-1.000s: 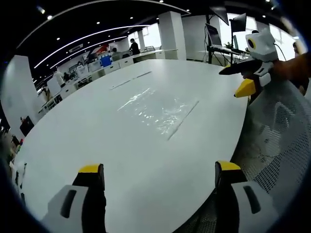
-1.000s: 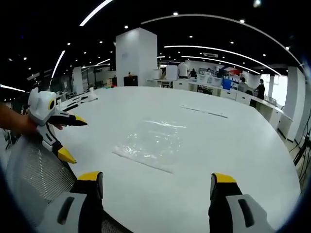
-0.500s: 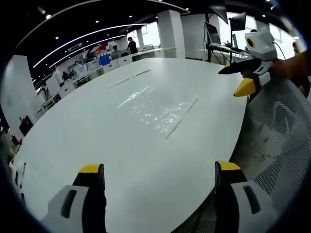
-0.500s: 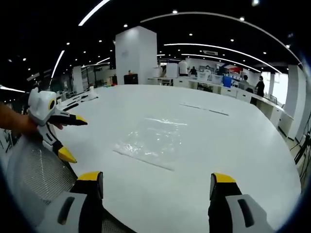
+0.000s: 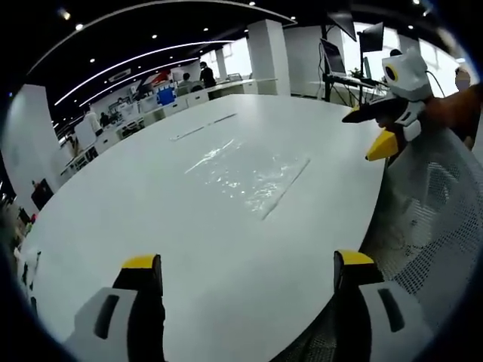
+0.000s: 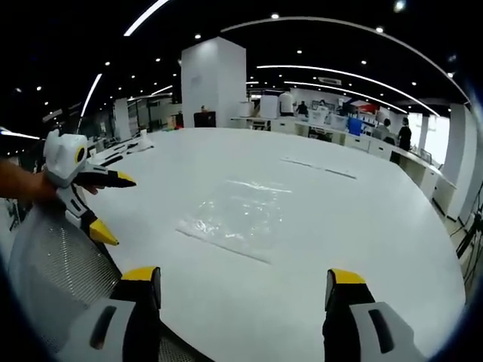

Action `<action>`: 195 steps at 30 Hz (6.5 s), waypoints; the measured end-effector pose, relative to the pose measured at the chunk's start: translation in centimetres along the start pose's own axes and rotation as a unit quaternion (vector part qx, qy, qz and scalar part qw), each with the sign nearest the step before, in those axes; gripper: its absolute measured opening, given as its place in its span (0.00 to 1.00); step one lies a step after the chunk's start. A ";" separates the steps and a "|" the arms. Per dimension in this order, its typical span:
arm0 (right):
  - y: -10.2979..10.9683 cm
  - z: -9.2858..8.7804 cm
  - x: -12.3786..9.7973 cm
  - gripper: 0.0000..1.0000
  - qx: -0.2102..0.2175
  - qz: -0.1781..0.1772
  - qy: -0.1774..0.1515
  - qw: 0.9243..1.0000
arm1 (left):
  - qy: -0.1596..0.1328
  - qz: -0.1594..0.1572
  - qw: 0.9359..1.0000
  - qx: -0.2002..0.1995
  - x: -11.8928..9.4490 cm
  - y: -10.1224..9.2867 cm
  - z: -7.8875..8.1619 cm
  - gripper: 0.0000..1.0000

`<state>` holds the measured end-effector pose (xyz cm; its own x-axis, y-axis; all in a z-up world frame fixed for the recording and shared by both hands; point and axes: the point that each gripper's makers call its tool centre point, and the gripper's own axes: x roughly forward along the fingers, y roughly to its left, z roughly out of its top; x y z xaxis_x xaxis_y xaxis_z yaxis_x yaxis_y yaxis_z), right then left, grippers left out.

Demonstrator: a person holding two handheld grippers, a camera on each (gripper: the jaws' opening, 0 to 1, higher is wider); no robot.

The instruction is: Open the resealable bag by pulling the two sides of the seal apart until the entire bag opening is separated and visibly accessible.

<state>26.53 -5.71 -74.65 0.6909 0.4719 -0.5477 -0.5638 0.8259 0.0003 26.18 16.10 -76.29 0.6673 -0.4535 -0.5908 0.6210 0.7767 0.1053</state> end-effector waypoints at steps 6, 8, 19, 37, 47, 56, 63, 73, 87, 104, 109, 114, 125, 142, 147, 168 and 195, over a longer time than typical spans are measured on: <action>0.6 -0.7 0.2 0.89 0.012 0.021 0.025 0.999 | -0.003 -0.001 1.000 0.001 0.0 -0.1 0.1 0.94; 0.8 -0.8 0.2 0.87 0.006 0.026 0.031 0.999 | -0.005 0.000 1.000 -0.001 -0.1 0.1 0.1 0.94; 0.7 0.5 1.7 0.78 -0.033 0.075 0.053 0.995 | 0.004 -0.017 1.000 -0.014 -0.1 -0.1 0.1 0.95; 2.0 -0.4 6.0 0.60 -0.148 0.149 0.097 0.973 | 0.012 -0.042 0.999 -0.009 -0.6 -1.2 1.6 0.94; 1.6 -0.5 8.9 0.44 -0.155 0.161 0.130 0.966 | 0.016 -0.047 0.999 -0.019 -0.6 -1.0 2.1 0.98; 1.5 -1.1 10.4 0.38 -0.131 0.165 0.149 0.966 | 0.020 -0.054 0.998 -0.028 -0.4 -1.2 1.7 0.99; 1.2 -1.7 10.2 0.25 -0.156 0.161 0.147 0.963 | 0.024 -0.062 0.998 -0.008 -0.2 -1.7 2.1 0.98; 1.5 -2.0 9.8 0.07 -0.185 0.184 0.162 0.952 | 0.033 -0.082 0.996 0.030 0.9 -2.5 2.9 0.91; 2.2 -2.2 9.5 0.00 -0.277 0.212 0.157 0.924 | 0.054 -0.098 0.992 0.058 1.9 -2.8 2.4 0.88; 3.6 -1.2 7.0 0.00 -0.340 0.264 0.133 0.893 | 0.064 -0.121 0.986 0.093 2.6 -3.8 2.5 0.84; 3.5 -0.6 6.4 0.00 -0.355 0.276 0.129 0.884 | 0.063 -0.125 0.985 0.100 3.0 -3.7 3.0 0.82; 3.6 0.4 5.8 0.00 -0.386 0.285 0.102 0.871 | 0.058 -0.129 0.984 0.110 3.2 -4.0 3.4 0.78; 4.1 1.8 4.5 0.00 -0.421 0.302 0.073 0.852 | 0.065 -0.138 0.981 0.122 3.9 -4.5 2.5 0.68; 4.0 4.3 4.0 0.00 -0.444 0.288 0.030 0.848 | 0.067 -0.150 0.968 0.189 5.0 -4.8 3.2 0.39; 3.8 4.6 3.9 0.00 -0.439 0.283 0.022 0.852 | 0.066 -0.150 0.964 0.209 5.3 -4.8 3.2 0.21; 2.4 4.2 3.5 0.00 -0.408 0.268 0.017 0.873 | 0.054 -0.154 0.961 0.223 5.5 -4.7 3.8 0.00; 8.9 4.3 6.2 0.07 -0.408 0.293 0.017 0.865 | 0.048 -0.164 0.951 0.257 5.6 -5.7 5.3 0.00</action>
<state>27.76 5.94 -74.42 0.1720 0.7156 -0.6770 -0.9537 -0.0511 -0.2963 28.53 6.83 -75.98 0.3772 -0.5738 -0.7269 0.9250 0.2721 0.2653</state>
